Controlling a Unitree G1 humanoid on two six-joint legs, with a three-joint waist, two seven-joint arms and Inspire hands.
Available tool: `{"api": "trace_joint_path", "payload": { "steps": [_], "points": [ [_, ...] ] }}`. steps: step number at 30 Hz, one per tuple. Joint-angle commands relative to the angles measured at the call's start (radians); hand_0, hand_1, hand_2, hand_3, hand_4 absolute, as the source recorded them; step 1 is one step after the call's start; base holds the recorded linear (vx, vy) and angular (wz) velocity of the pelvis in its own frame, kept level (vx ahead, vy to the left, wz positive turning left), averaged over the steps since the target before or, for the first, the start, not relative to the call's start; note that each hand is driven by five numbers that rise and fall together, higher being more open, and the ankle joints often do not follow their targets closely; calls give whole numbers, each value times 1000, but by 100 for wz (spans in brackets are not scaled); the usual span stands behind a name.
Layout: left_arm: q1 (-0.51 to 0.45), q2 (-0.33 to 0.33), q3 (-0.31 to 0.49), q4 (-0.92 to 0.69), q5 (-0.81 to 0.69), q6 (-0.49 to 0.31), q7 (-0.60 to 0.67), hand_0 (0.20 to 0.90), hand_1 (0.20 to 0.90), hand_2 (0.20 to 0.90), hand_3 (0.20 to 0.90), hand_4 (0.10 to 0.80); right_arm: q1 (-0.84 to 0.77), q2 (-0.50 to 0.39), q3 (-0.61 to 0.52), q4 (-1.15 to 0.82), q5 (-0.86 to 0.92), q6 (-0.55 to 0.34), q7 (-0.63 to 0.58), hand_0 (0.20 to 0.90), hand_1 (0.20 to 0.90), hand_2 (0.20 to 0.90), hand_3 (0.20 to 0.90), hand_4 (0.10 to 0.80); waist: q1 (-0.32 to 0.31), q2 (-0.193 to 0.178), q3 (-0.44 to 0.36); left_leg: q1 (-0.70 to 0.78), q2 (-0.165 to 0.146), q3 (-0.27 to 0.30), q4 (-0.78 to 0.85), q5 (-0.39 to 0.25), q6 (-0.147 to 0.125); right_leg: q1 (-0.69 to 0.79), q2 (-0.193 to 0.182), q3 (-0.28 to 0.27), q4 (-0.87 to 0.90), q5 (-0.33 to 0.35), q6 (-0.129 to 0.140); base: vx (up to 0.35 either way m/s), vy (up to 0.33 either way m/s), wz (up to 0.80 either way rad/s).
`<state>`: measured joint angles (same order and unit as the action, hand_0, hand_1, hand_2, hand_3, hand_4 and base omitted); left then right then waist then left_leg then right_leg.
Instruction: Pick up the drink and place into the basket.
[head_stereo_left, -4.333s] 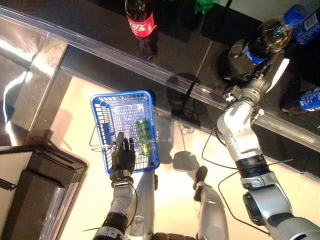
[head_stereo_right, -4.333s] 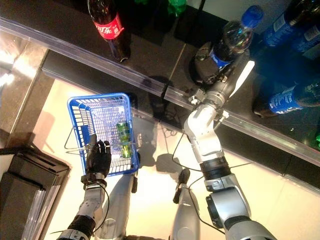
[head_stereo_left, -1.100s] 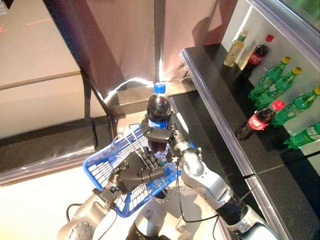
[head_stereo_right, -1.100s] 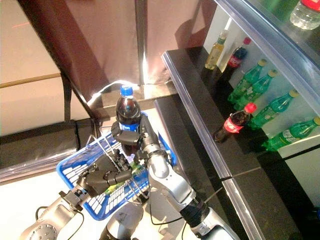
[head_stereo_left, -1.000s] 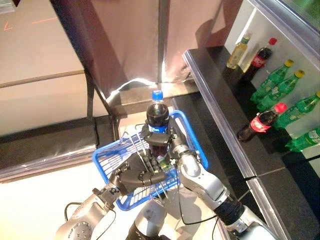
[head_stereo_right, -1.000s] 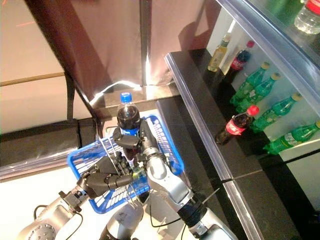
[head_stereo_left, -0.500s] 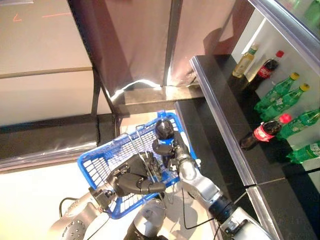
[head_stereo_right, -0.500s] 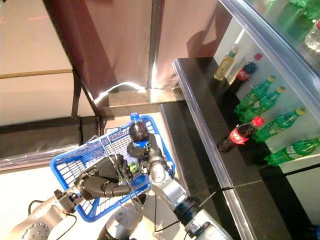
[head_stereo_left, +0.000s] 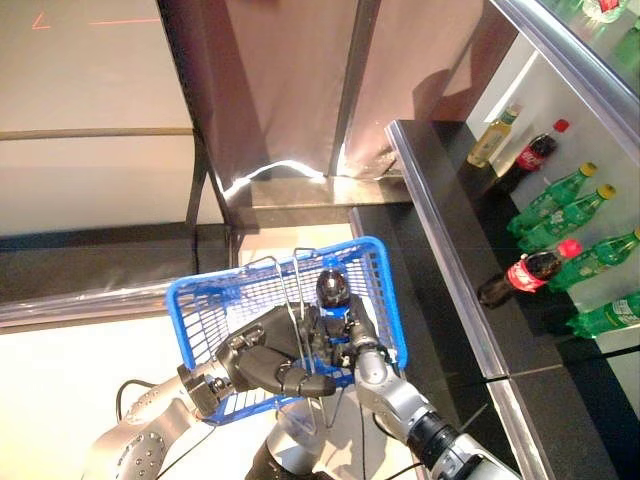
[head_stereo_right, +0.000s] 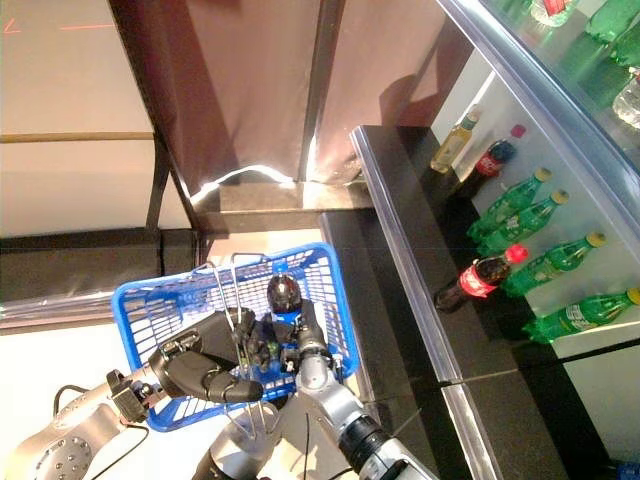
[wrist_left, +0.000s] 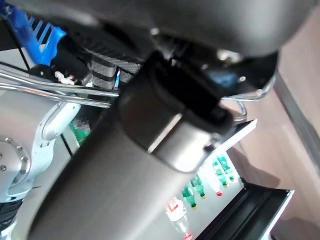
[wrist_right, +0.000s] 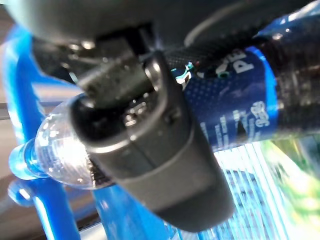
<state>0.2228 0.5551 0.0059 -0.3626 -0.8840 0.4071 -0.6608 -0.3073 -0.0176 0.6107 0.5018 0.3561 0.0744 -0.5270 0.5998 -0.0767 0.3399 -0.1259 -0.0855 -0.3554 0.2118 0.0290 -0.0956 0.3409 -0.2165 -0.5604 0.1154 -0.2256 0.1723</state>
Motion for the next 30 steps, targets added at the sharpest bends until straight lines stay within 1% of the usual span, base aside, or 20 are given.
{"api": "trace_joint_path", "payload": {
  "steps": [1,7,14,18,19,20,25,30],
  "points": [
    [-60,-87,-60,-309,-151,-134,-177,300,300,300,200,100,-45,95,39,-61,-5,-185,-14,300,300,300,200,100,-34,25,-206,86,61,2,-51,29,41,-43,-13,-1,-14,213,-49,35,10,1],
    [-58,-72,-61,-308,-155,-137,-182,300,300,300,200,100,-29,115,35,3,81,-210,-10,300,300,300,200,100,-24,11,-200,84,63,0,-52,29,45,-40,-13,-6,-19,221,-42,26,-10,6],
    [-81,-47,-73,-325,-166,-125,-181,300,300,300,200,100,-1,164,9,159,315,-258,122,300,300,300,200,100,-14,-5,-189,87,74,3,-58,28,48,-42,-4,-4,-21,228,-36,23,-38,0],
    [-99,-28,-77,-338,-177,-115,-176,300,300,300,200,100,18,193,-8,227,498,-275,224,300,300,300,200,100,-10,-10,-181,88,81,7,-59,26,51,-47,1,-2,-19,230,-37,11,-48,1],
    [-105,-17,-78,-346,-181,-110,-176,300,300,300,200,100,26,208,-15,248,580,-287,269,300,300,300,200,100,-9,-12,-178,88,83,8,-60,25,53,-50,5,2,-20,232,-37,15,-49,2],
    [-107,-8,-76,-349,-183,-108,-178,300,300,300,200,100,31,214,-22,254,619,-287,294,300,300,300,200,100,-9,-14,-176,88,84,8,-61,25,54,-52,8,3,-20,233,-38,11,-45,-1],
    [-121,13,-70,-358,-197,-94,-174,300,300,300,200,100,22,237,-23,271,662,-310,328,300,300,300,200,100,-4,-21,-170,86,87,7,-65,27,59,-61,13,9,-20,239,-39,0,0,0],
    [-123,16,-65,-358,-192,-91,-175,300,300,300,200,100,19,244,-27,263,722,-304,344,300,300,300,200,100,-4,-25,-167,84,88,9,-69,29,61,-64,15,12,-22,241,-38,3,-5,3]
  ]
}}
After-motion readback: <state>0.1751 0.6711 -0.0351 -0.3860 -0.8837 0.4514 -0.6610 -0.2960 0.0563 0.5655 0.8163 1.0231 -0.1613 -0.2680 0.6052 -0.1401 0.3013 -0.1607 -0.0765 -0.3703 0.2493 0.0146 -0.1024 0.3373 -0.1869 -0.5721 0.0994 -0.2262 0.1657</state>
